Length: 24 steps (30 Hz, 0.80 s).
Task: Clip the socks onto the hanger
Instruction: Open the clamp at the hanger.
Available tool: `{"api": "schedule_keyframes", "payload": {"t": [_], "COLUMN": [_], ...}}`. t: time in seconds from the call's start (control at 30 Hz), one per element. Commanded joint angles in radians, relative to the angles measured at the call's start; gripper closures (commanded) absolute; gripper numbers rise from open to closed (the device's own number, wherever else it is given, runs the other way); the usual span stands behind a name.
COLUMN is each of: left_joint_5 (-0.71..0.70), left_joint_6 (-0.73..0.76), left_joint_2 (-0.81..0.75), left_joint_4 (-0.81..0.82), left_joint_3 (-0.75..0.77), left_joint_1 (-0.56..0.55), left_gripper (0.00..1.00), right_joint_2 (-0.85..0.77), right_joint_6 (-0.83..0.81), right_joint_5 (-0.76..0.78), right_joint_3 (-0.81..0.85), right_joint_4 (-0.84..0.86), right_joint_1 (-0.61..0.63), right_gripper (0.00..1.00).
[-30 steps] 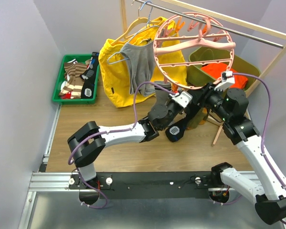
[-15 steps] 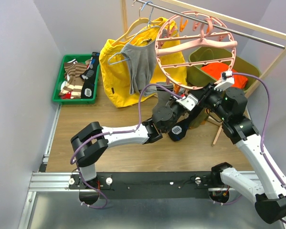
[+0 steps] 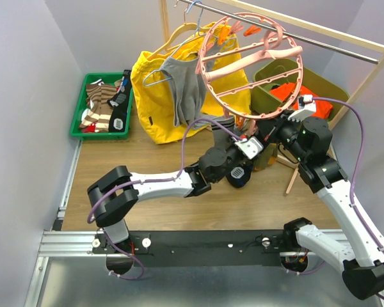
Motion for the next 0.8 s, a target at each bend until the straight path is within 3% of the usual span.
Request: {"api": "schedule_keyframes", "payload": {"t": [0.0,0.5,0.77], "left_joint_5": [0.245,0.573,0.612], "left_joint_6": [-0.118,-0.322,-0.382], "left_joint_2": [-0.096,-0.084,-0.05], "left_joint_4": [0.032,0.084,0.098], "left_joint_3": [-0.047,-0.027,0.002], "left_joint_1": [0.081,0.196,0.196], "left_gripper": [0.3,0.34,0.39], "right_joint_2": [-0.009,-0.02,-0.038], "right_joint_6": [-0.055,-0.104,-0.141], "right_joint_5": [0.035,-0.008,-0.069], "right_joint_3": [0.033,0.038,-0.016], "right_joint_4": [0.003,0.018,0.073], "right_joint_1": [-0.003,-0.001,-0.001], "right_gripper": [0.94,0.94,0.94]}}
